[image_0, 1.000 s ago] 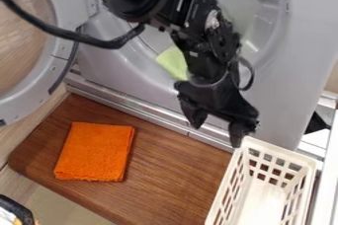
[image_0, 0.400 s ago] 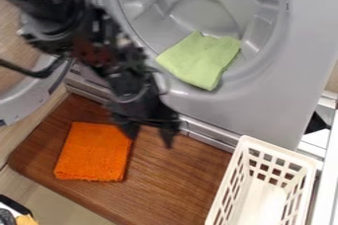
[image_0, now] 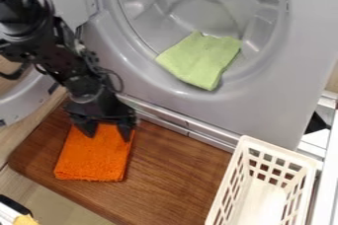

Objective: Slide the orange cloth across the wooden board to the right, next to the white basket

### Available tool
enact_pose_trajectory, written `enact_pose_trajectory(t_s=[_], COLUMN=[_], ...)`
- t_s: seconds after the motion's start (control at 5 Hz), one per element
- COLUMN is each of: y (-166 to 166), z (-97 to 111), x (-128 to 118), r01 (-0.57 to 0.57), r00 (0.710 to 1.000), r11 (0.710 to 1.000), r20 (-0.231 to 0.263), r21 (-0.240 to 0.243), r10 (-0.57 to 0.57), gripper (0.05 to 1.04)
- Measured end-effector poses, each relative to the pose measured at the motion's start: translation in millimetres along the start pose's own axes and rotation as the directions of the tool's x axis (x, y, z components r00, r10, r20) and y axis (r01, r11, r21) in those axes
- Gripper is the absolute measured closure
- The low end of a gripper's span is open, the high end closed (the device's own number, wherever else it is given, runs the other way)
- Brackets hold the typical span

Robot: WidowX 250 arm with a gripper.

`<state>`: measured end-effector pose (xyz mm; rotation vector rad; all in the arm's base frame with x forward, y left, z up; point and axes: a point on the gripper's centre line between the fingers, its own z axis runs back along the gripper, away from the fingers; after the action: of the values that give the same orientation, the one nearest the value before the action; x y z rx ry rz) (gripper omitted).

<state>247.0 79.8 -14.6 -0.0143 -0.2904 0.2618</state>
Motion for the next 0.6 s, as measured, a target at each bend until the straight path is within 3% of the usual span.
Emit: enact_pose_trajectory(t_s=[0.2, 0.6], y=[22.9, 36.3], z=[-10.6, -40.8], x=[-3.5, -15.3], r01=[-0.016, -0.039], r00=[1.0, 0.996], r11=[0.996, 0.995], r20=[-0.014, -0.072], r21=[0.082, 0.09], r10=[0.017, 0.046], gripper=[0.083, 0.083])
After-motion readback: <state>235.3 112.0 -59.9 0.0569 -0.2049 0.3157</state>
